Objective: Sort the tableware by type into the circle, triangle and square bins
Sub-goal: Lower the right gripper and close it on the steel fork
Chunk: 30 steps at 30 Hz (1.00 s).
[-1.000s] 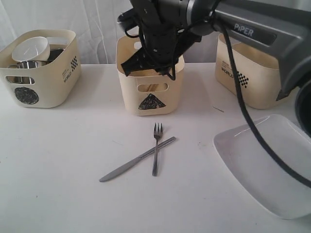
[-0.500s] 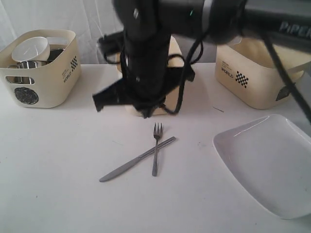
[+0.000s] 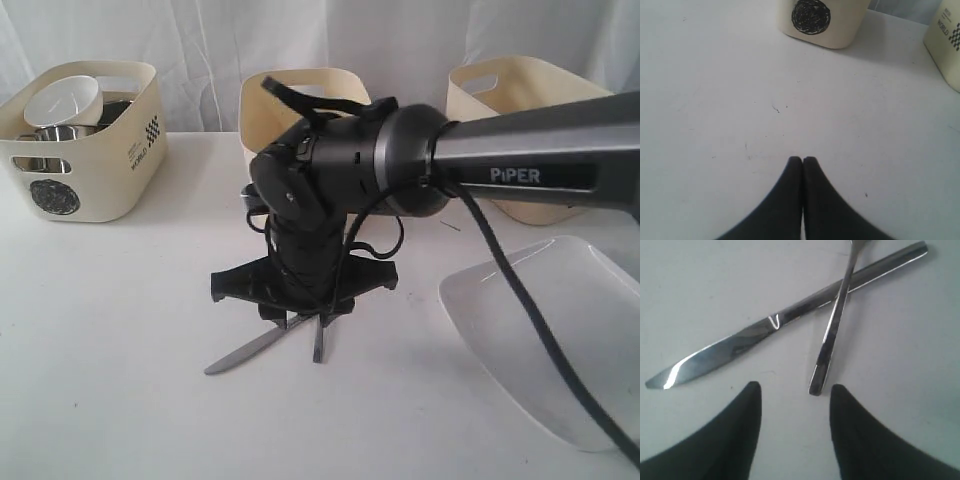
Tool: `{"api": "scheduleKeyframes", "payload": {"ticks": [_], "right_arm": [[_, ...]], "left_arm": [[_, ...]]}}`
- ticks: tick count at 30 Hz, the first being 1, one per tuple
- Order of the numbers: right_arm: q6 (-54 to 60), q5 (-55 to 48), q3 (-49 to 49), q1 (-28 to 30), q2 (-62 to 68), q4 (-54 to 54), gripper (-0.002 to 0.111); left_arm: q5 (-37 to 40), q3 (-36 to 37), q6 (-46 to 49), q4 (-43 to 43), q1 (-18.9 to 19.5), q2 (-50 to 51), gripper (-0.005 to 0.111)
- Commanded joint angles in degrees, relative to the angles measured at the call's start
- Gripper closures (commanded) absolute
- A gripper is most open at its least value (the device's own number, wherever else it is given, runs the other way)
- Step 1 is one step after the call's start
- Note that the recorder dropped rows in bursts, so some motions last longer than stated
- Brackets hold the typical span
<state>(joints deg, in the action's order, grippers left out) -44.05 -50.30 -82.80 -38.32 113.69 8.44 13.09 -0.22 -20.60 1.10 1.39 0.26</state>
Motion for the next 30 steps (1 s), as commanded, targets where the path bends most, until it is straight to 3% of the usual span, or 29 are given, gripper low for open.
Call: {"api": "scheduleKeyframes", "payload": {"ticks": [1, 18, 24, 30], "right_arm": [[1.5, 2.5, 0.1, 4.1, 0.9, -3.1, 0.062], [1.6, 6.9, 0.1, 5.4, 6.7, -2.8, 0.062], [1.6, 7.5, 0.1, 5.4, 7.8, -2.8, 0.072], [1.6, 8.7, 0.1, 5.4, 9.7, -2.8, 0.073]], "left_arm": [[-0.3, 0.2, 0.0, -0.4, -0.9, -0.3, 0.107], [-0.3, 0.2, 0.0, -0.4, -1.0, -0.3, 0.107], [-0.3, 0.2, 0.0, -0.4, -1.0, -0.3, 0.107], [-0.3, 0.2, 0.0, -0.4, -1.0, -0.3, 0.107]]}}
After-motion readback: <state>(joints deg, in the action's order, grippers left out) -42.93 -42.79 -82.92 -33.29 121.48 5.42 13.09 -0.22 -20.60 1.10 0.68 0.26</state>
